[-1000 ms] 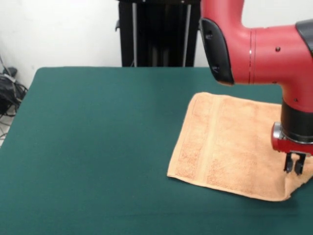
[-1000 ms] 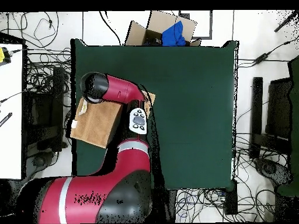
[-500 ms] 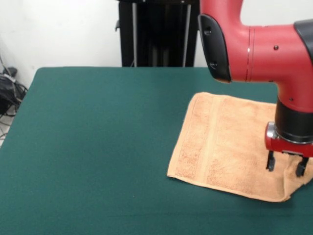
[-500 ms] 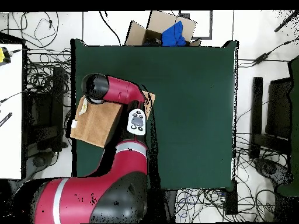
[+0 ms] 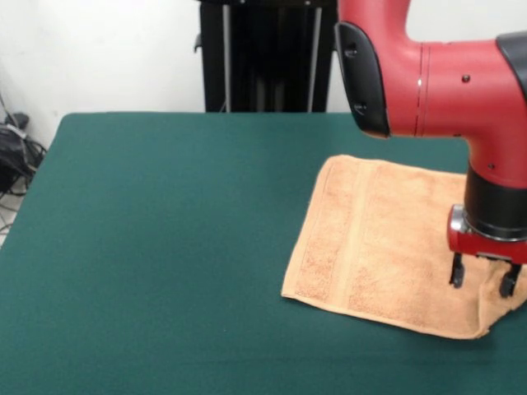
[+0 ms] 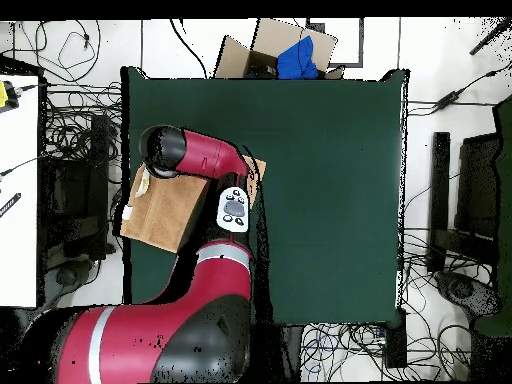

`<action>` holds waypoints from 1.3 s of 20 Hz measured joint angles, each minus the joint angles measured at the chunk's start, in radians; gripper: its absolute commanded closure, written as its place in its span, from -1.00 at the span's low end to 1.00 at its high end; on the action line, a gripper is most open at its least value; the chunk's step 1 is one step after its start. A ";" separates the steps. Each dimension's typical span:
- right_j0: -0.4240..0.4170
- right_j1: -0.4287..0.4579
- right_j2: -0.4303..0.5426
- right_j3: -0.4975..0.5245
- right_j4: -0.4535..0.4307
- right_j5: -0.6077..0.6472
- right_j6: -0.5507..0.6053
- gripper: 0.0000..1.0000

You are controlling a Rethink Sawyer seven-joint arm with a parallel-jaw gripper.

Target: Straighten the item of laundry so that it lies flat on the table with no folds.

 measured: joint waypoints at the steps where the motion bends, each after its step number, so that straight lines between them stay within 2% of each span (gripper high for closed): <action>1: 0.000 0.000 0.000 0.000 0.001 0.000 0.000 -1.00; 9: 0.001 -0.007 -0.002 -0.005 0.000 0.008 0.000 -1.00; 16: -0.004 -0.064 -0.002 -0.006 0.000 0.064 0.000 -1.00; 26: -0.035 -0.193 -0.003 -0.006 0.001 0.174 0.000 -1.00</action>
